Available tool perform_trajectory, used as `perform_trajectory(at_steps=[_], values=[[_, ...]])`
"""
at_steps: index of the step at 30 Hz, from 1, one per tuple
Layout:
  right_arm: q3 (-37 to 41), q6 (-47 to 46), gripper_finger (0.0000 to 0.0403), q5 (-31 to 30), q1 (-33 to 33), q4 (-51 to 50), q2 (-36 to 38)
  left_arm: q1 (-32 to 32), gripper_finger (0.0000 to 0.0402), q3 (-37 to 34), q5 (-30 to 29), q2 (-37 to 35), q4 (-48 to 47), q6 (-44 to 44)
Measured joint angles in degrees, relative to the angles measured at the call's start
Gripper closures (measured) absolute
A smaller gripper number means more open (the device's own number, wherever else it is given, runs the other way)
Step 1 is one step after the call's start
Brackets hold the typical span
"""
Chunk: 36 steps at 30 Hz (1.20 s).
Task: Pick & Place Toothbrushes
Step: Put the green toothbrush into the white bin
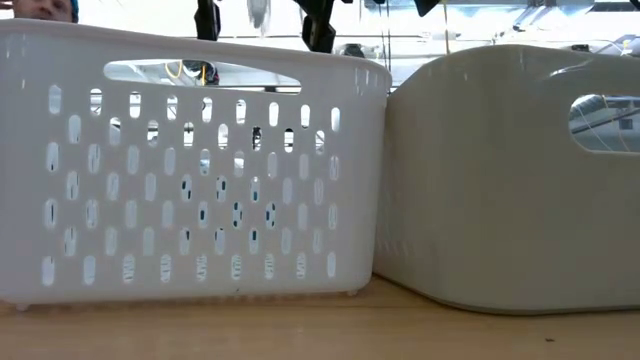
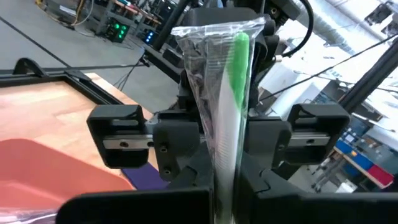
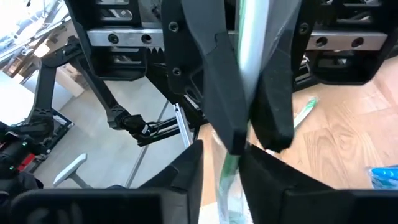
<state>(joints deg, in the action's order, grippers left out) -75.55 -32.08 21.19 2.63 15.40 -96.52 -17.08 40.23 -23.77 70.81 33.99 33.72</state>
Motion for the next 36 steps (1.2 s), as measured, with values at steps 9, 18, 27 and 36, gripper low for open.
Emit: perform_trajectory(at_steps=[9, 18, 27, 36], values=[[-0.02, 0.33, 0.0233, 0.19, 0.0, -4.23, 0.11, -0.03, 0.0394, -0.07, -2.08, -4.03, -9.6, 0.04], [-0.02, 3.19, 0.0202, 0.07, -0.12, -10.04, 0.32, -0.52, 0.0394, -0.11, -5.39, -10.86, -19.83, 4.72], [-0.12, 9.23, 0.0317, -5.6, -0.92, -13.3, 4.03, -3.18, 0.0394, -0.11, -4.74, -10.23, -22.57, 19.6], [3.32, 17.75, 0.0388, -8.45, -2.63, -19.57, 15.34, -7.54, 0.0394, -0.09, -6.52, -8.8, -21.69, 33.42]])
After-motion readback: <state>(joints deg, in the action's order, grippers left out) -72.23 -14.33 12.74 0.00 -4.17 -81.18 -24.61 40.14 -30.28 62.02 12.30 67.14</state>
